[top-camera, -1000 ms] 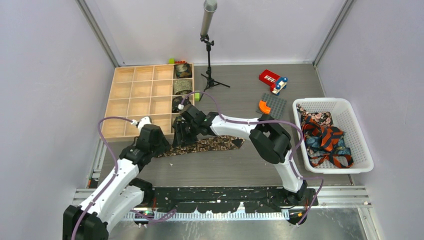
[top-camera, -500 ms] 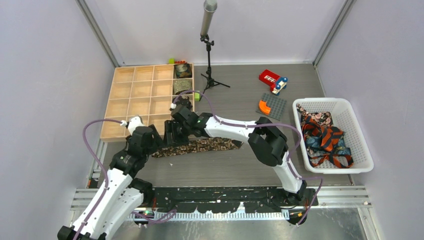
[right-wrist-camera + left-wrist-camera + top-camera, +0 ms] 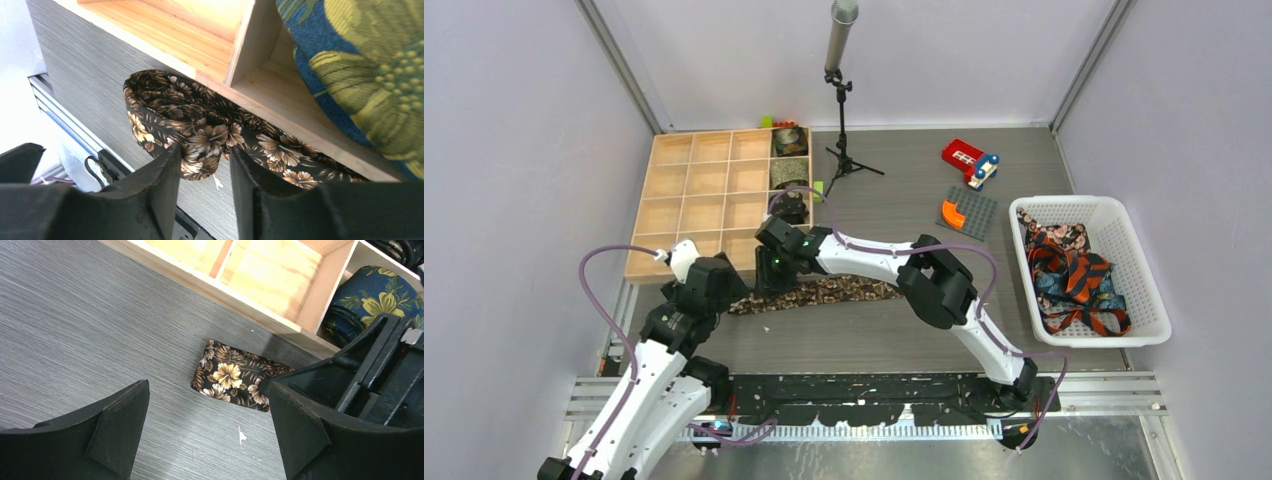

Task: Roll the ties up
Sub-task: Roll the tie at the center of the board.

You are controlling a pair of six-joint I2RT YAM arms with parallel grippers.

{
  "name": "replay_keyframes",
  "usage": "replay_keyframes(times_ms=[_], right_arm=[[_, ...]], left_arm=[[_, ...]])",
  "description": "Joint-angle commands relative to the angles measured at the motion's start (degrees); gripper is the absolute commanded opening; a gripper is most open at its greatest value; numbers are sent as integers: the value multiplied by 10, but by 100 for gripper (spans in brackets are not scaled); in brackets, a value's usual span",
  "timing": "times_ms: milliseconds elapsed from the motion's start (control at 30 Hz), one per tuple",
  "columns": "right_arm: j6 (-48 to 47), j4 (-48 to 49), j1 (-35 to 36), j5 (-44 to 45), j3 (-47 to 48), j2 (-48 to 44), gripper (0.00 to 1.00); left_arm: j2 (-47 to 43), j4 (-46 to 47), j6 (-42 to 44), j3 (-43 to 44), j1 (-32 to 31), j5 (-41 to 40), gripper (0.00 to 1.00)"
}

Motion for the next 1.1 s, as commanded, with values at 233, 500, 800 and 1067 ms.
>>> replay_keyframes(times_ms=[233, 500, 800, 1067], right_arm=[[0, 24, 6, 10, -9, -10, 16], [-25, 69, 1, 12, -53, -1, 9], [-46, 130, -2, 3, -111, -3, 9], [-79, 144, -12, 10, -181, -27, 9]], left_arm=[[4, 4, -24, 12, -1, -24, 83], [42, 44, -32, -26, 56, 53, 78], [51, 115, -18, -72, 154, 177, 74], [21, 121, -20, -84, 156, 179, 71]])
